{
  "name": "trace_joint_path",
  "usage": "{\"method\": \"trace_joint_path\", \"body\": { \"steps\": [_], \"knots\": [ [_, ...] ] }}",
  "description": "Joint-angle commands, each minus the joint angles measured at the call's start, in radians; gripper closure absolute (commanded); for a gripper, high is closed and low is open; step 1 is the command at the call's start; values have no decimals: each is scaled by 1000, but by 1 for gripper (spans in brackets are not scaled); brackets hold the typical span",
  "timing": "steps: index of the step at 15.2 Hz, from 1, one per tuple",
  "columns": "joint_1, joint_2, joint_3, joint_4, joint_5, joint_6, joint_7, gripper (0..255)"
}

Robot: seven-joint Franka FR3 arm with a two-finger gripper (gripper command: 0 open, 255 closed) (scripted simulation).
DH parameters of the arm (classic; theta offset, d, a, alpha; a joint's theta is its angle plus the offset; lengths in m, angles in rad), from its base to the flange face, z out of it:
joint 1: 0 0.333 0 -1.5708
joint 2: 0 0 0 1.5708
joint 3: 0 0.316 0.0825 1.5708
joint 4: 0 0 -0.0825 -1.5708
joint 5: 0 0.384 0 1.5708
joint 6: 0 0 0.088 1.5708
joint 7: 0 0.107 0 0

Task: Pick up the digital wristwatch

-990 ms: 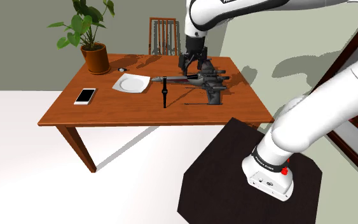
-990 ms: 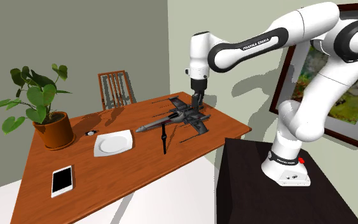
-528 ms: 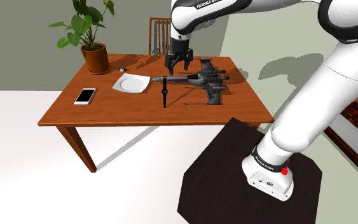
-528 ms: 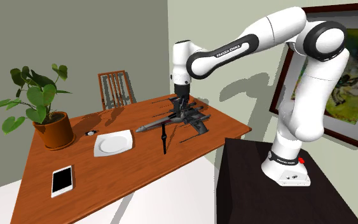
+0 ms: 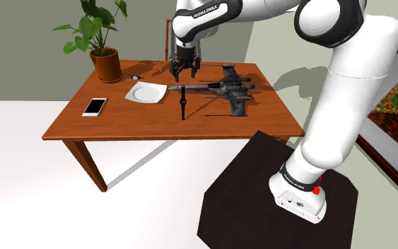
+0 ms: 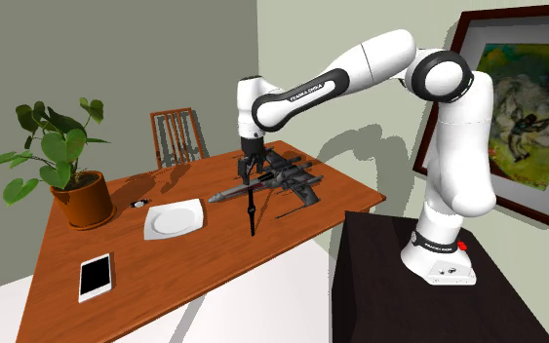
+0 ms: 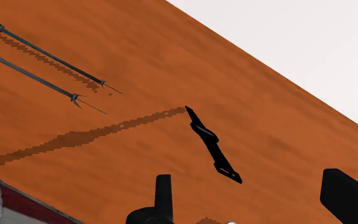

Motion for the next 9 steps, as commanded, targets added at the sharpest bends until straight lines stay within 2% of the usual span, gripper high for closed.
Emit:
{"method": "trace_joint_path", "body": {
  "steps": [1, 9],
  "knots": [
    [-1, 39, 0, 27, 4, 15, 3, 0],
    [-1, 72, 0, -18, 5, 93, 0, 0]
  ]
}}
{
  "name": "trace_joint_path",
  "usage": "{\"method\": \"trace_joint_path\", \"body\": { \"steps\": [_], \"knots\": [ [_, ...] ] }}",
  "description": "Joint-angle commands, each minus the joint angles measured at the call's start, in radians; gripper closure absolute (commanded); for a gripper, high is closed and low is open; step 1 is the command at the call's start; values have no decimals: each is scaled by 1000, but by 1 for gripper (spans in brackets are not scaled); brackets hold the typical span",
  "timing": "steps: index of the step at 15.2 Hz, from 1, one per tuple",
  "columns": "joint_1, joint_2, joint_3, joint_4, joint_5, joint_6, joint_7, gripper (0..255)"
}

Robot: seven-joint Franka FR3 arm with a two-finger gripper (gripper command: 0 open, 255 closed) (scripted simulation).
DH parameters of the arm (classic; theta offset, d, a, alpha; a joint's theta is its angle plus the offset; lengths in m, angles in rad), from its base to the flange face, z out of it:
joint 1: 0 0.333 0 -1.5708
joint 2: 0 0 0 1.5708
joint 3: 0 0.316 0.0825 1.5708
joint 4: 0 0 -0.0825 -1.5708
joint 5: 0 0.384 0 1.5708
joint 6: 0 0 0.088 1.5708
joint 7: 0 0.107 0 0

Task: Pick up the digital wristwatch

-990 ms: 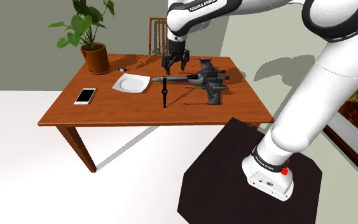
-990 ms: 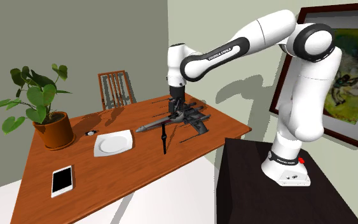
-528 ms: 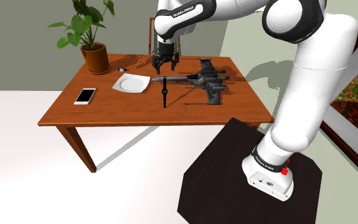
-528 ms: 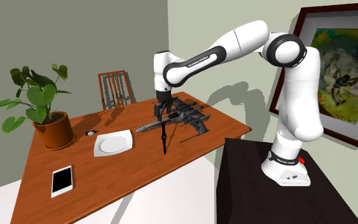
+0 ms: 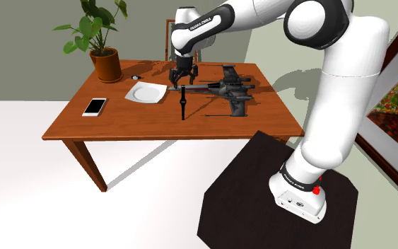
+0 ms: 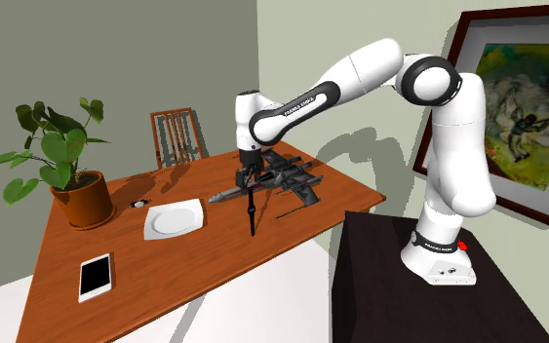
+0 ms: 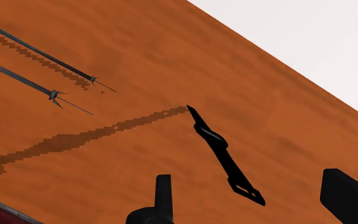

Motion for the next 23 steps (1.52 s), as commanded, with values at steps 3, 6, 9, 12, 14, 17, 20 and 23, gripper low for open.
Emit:
{"method": "trace_joint_path", "body": {
  "steps": [3, 6, 9, 12, 14, 17, 20, 23],
  "knots": [
    [0, 4, 0, -3, 0, 8, -1, 255],
    [0, 5, 0, -3, 0, 8, -1, 255],
    [0, 5, 0, -2, 0, 7, -1, 255],
    [0, -7, 0, 11, 0, -17, 1, 255],
    [0, -17, 0, 24, -1, -41, 2, 255],
    [0, -31, 0, 46, -1, -77, 3, 255],
    [0, -43, 0, 71, -2, -113, 4, 255],
    [0, -53, -1, 97, -3, -150, 5, 255]
  ]
}}
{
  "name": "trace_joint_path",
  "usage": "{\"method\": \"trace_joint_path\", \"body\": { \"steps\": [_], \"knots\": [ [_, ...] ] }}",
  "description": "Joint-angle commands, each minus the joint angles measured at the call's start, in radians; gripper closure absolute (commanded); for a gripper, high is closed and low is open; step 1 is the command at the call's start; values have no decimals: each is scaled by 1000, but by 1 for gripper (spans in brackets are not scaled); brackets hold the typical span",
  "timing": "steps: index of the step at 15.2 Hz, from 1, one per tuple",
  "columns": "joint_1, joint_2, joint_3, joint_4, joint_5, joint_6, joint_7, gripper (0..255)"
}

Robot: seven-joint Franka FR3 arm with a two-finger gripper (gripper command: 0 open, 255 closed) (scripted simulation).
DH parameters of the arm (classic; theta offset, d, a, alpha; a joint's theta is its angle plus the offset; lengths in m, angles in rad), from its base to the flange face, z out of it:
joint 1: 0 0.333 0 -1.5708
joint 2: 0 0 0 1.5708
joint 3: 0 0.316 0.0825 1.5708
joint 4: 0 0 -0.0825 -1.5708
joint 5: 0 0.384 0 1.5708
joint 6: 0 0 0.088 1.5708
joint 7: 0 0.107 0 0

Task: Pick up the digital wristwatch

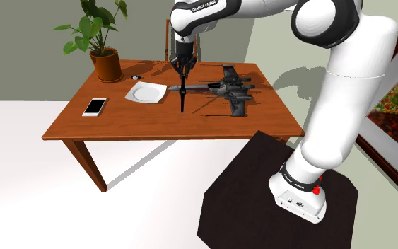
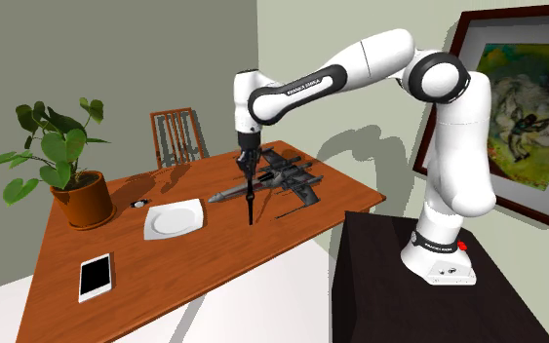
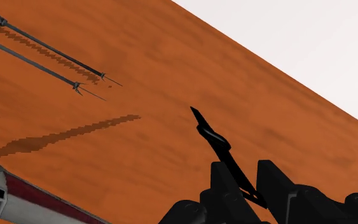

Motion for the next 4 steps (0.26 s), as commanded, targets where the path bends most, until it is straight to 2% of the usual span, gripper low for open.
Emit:
{"method": "trace_joint_path", "body": {
  "steps": [1, 4],
  "knots": [
    [1, -7, 0, 19, 0, -27, 2, 255],
    [1, -10, 0, 30, -1, -41, 3, 255]
  ]
}}
